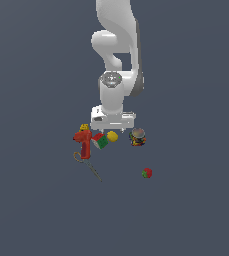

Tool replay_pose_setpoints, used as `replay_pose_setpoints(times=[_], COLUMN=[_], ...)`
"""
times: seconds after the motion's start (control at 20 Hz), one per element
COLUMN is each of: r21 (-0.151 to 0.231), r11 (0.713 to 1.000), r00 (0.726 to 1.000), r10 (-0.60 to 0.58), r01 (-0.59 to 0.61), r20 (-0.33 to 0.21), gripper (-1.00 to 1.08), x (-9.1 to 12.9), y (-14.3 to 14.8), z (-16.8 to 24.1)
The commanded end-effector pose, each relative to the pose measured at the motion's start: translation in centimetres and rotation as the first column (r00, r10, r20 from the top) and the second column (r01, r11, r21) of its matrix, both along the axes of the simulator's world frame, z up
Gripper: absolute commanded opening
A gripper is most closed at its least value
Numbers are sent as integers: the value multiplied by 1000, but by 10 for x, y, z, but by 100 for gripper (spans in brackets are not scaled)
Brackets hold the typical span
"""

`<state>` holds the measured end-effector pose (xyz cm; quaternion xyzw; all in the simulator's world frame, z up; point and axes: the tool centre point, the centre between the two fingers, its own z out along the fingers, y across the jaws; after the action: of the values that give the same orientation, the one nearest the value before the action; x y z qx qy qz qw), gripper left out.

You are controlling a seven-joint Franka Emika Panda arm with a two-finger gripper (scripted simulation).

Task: Pick up a designated object from a clutter of objects.

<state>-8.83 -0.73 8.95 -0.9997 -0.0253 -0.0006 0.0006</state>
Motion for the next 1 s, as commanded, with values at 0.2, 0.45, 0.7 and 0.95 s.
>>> replay_pose_setpoints(times=[0.2,0.45,0.7,0.95], r21=[-1,-1,-1,-1], r11=[1000,1000,1000,1000], r00=[1000,1000,1000,1000], r10=[4,4,4,4], r01=[-4,-4,-4,-4], r20=[-1,-2,-2,-1], gripper=[100,100,100,100], x=[-10,-9,-10,-11], y=[0,0,0,0], z=[-11,-12,-25,-46])
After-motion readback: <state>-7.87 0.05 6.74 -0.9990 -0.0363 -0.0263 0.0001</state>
